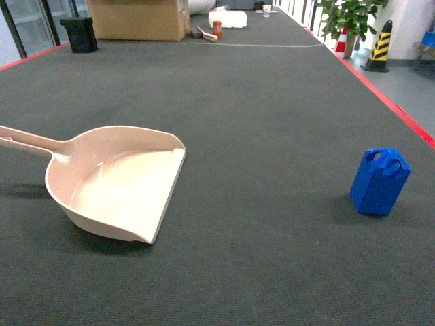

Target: Place part in tray to right shelf

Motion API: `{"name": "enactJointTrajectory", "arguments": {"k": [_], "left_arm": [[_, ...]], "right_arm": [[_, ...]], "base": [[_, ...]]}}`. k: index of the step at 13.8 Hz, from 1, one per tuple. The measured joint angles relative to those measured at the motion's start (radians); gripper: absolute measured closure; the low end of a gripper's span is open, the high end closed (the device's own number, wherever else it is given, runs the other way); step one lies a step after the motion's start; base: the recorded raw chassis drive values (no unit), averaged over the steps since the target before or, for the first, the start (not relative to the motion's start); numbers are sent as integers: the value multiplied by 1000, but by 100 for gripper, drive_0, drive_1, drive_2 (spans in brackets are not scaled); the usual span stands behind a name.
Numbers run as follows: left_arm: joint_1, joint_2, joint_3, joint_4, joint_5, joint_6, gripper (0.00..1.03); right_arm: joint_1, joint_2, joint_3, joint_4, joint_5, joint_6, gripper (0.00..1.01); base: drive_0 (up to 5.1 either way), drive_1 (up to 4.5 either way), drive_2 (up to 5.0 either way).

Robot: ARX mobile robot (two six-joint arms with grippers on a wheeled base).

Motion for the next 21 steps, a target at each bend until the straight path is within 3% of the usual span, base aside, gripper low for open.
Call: {"name": "enactJointTrajectory", "arguments": {"k": [2, 9, 14, 15, 16, 17, 19, 20, 21], "left_arm": [[25, 229, 117, 51, 39, -45, 5], [121, 566, 493, -15, 74, -98, 5], [139, 793, 726, -30, 110, -121, 5], [148, 830, 764, -26, 108, -136, 16], [161, 861, 786, 6, 142, -146, 28], [170, 877, 797, 68, 177, -185, 52], [156, 877, 785, 145, 193, -231, 75], [138, 858, 745, 206, 190, -309, 86], [117, 816, 702, 264, 193, -356, 89]], "right_arm": [[0, 0, 0, 0, 0, 0, 3], [0, 0, 0, 0, 0, 0, 3], [0, 0, 0, 0, 0, 0, 3], [0, 0, 0, 0, 0, 0, 3], [0, 0, 0, 0, 0, 0, 3], [0, 0, 0, 0, 0, 0, 3], [0, 0, 0, 0, 0, 0, 3], [0, 0, 0, 0, 0, 0, 3], [0, 0, 0, 0, 0, 0, 3]], "base": [[0, 0, 0], [0, 0, 0], [0, 0, 0], [0, 0, 0], [0, 0, 0], [0, 0, 0], [0, 0, 0], [0, 0, 0], [0, 0, 0]]}}
